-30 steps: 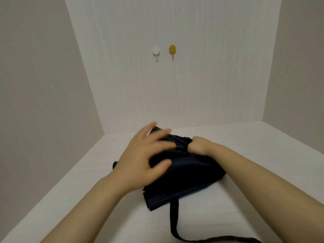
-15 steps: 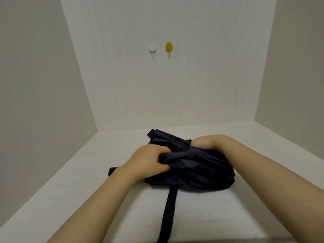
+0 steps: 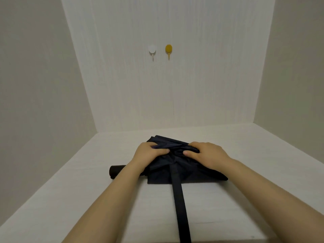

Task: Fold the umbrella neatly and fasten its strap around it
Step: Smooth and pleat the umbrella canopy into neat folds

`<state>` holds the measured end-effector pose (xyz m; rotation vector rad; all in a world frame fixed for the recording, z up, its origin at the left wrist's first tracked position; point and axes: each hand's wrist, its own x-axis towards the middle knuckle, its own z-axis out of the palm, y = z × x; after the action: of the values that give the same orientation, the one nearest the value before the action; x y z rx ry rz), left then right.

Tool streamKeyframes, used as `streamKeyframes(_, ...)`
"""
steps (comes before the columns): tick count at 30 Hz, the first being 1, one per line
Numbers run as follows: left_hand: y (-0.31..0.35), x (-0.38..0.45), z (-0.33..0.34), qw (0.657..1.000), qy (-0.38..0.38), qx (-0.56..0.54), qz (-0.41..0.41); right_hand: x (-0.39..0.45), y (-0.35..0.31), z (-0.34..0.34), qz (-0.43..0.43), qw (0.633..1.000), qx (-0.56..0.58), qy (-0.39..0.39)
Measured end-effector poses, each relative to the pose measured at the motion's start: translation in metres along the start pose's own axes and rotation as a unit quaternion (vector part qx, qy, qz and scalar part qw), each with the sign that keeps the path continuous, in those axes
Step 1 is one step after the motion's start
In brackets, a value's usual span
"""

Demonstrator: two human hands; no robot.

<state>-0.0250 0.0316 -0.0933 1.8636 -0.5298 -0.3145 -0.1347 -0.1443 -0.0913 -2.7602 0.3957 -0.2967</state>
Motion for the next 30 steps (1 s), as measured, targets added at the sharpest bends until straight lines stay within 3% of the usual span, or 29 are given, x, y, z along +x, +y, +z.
streamKeyframes(4, -0.010, -0.009, -0.016, 0.990, 0.059, -0.122, 0.037, 0.020, 0.004, 0.004, 0.042, 0.998, 0.032, -0.025)
streamKeyframes(6, -0.013, -0.015, -0.024, 0.982, 0.146, -0.101, 0.069, 0.029, 0.006, 0.004, 0.056, 0.997, 0.038, -0.031)
streamKeyframes(8, -0.020, -0.025, -0.023, 0.975, 0.186, -0.066, 0.100, 0.036, 0.007, 0.005, 0.066, 0.996, 0.047, -0.036)
streamKeyframes(12, -0.029, -0.035, -0.007, 0.982, 0.127, -0.023, 0.136, 0.044, 0.008, 0.004, 0.084, 0.994, 0.059, -0.042)
streamKeyframes(15, -0.019, -0.023, 0.003, 0.978, 0.118, 0.069, 0.160, 0.047, 0.009, 0.007, 0.097, 0.994, 0.057, -0.008)
streamKeyframes(17, -0.016, -0.011, 0.012, 0.975, 0.120, 0.103, 0.154, 0.046, 0.006, 0.011, 0.094, 0.992, 0.048, 0.065)
streamKeyframes(20, -0.025, 0.003, 0.017, 0.988, 0.115, 0.026, 0.096, 0.037, 0.007, 0.018, 0.032, 0.981, 0.062, 0.182)
streamKeyframes(23, -0.035, 0.009, 0.014, 0.994, 0.100, -0.026, 0.024, 0.025, 0.014, 0.018, -0.050, 0.959, 0.122, 0.249)
streamKeyframes(26, -0.038, 0.007, 0.015, 0.995, 0.091, -0.027, 0.009, 0.023, 0.020, 0.018, -0.053, 0.963, 0.121, 0.236)
streamKeyframes(30, -0.032, -0.004, 0.016, 0.990, 0.079, -0.102, 0.048, 0.028, 0.025, 0.023, -0.013, 0.978, 0.089, 0.188)
